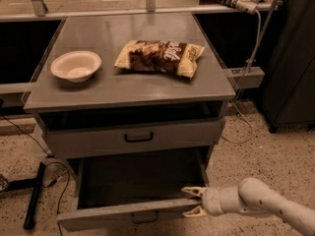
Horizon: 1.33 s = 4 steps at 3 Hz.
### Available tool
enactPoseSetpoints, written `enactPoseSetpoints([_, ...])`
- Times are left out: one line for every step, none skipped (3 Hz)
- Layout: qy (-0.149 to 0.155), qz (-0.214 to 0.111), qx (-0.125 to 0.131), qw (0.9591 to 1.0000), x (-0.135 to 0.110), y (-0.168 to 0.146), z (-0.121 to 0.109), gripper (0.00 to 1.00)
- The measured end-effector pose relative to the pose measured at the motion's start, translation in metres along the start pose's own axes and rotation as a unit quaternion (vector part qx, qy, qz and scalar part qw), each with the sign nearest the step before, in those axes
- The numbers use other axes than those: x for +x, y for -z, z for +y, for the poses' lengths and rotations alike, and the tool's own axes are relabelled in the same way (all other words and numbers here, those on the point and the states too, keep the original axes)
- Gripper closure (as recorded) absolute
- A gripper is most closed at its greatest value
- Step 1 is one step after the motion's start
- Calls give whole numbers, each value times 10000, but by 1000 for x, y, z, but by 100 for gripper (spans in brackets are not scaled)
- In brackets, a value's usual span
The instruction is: Open middle drawer
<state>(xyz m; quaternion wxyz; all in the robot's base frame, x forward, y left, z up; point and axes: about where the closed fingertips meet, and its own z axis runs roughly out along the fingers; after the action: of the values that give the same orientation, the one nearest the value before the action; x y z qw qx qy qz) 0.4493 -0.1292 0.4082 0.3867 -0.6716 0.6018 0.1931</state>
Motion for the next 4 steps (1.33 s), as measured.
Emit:
enactPoseSetpoints([-52, -53, -45, 10000, 2, 4, 4, 14])
enactPoseSetpoints([-121, -42, -67, 9999, 16, 20, 25, 38])
enactPoseSetpoints([-123, -25, -56, 9999, 13, 26, 27, 61])
enactPoseSetpoints([-21, 128, -2, 9999, 13, 43, 41, 84])
